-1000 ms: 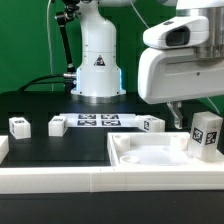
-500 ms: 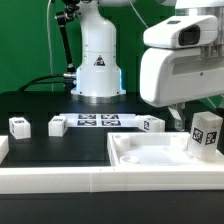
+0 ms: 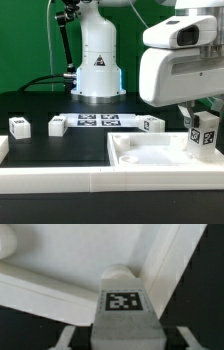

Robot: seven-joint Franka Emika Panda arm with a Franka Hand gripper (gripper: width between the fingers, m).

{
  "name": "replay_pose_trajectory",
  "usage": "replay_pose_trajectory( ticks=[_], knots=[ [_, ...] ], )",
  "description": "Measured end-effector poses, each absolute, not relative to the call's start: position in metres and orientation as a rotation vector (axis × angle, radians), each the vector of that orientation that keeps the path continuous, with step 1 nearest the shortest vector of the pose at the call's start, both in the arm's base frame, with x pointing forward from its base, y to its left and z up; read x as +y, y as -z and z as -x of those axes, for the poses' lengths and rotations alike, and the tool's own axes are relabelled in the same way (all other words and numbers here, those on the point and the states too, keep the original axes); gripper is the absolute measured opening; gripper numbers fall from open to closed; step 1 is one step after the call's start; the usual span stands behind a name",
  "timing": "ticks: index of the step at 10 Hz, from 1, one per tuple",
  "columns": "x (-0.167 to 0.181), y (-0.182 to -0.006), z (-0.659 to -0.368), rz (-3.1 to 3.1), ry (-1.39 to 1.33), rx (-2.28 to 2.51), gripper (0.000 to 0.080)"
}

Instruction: Assemble square table

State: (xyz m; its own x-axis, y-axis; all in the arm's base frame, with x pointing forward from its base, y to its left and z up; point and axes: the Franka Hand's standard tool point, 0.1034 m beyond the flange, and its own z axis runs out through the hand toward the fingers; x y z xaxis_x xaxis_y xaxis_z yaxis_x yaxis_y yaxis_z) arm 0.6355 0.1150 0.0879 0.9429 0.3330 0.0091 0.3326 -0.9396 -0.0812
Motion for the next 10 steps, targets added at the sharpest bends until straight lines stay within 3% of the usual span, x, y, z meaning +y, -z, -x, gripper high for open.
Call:
replay_pose_trajectory(
  ticks=[10],
  knots=[
    [0.1127, -0.0874, -0.6279, 2.826, 0.037, 1.065, 0.0290]
  ],
)
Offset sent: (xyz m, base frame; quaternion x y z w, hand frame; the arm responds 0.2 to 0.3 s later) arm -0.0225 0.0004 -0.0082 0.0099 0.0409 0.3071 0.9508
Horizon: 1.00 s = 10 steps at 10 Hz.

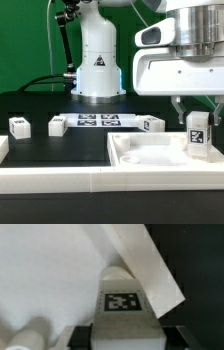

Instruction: Assemble square table

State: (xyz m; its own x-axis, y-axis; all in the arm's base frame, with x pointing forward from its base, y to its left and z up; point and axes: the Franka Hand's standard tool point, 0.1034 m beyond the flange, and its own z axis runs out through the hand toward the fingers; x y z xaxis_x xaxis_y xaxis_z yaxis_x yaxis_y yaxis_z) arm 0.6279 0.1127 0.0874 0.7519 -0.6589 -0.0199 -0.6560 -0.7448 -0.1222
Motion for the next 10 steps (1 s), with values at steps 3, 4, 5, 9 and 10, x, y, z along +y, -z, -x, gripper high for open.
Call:
replay_pose_trajectory(
  ticks=[3, 4, 5, 9, 10],
  knots=[
    [0.1127, -0.0872, -0.6274, 2.705, 0.009, 1.320, 0.0290],
    [0.1128, -0.0870, -0.6272, 2.655, -0.004, 1.408, 0.0290],
    [0.1129, -0.0870, -0.6271, 2.636, -0.009, 1.440, 0.0290],
    [0.1137, -0.0866, -0.6267, 2.602, -0.020, 1.489, 0.0304],
    [0.1137, -0.0867, -0.6267, 2.610, -0.020, 1.475, 0.0479]
  ],
)
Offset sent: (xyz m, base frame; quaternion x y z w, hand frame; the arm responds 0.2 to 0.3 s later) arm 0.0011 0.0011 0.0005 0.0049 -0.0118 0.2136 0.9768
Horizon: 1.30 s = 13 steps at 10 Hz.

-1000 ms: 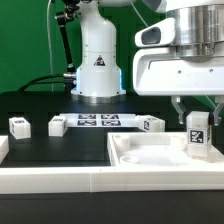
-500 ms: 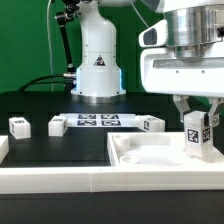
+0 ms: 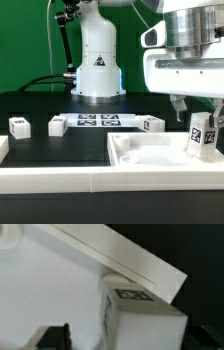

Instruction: Assemble square table

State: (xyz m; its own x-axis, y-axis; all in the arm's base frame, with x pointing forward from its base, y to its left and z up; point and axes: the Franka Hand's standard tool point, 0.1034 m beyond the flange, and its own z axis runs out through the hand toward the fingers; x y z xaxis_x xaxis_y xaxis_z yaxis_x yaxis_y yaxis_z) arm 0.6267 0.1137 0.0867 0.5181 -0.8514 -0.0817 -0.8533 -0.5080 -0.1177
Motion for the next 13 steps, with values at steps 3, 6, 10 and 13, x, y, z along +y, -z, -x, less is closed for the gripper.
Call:
replay_pose_trajectory(
  ticks=[3, 6, 10, 13],
  knots=[
    [0.114, -0.088, -0.627, 2.802, -0.008, 1.077, 0.0638],
    [0.119, -0.085, -0.627, 2.917, 0.013, 0.710, 0.0649],
    [0.118, -0.084, -0.633, 3.009, 0.033, 0.172, 0.0649],
    [0.119, -0.086, -0.638, 3.024, 0.012, -0.131, 0.0649]
  ],
)
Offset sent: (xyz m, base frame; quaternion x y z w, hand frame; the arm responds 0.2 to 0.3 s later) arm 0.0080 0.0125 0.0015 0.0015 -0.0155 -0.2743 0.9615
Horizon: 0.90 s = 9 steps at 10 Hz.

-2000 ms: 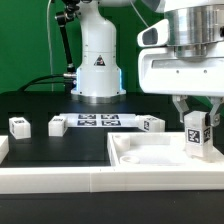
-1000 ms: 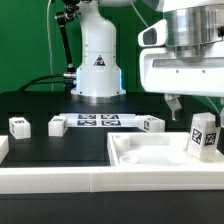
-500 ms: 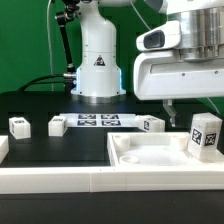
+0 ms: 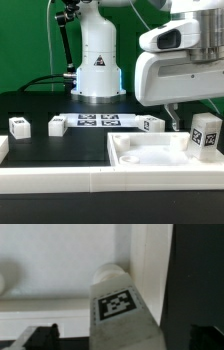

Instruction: Assemble square table

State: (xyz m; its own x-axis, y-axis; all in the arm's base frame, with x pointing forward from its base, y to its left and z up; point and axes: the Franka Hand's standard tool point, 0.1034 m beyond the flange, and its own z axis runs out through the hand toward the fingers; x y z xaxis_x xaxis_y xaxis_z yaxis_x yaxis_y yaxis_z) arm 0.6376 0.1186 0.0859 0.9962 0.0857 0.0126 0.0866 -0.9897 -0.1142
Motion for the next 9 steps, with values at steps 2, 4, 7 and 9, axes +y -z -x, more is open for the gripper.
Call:
replay_pose_trajectory(
  ticks=[2, 4, 7, 9],
  knots=[
    [0.1159, -0.0871, -0.6400, 3.014, 0.025, -0.283, 0.0649],
    [0.1161, -0.0876, -0.6409, 3.012, 0.035, -0.348, 0.0649],
    [0.1157, -0.0875, -0.6409, 3.012, 0.035, -0.348, 0.0288],
    [0.1157, -0.0875, -0.6409, 3.015, 0.033, -0.314, 0.0289]
  ],
)
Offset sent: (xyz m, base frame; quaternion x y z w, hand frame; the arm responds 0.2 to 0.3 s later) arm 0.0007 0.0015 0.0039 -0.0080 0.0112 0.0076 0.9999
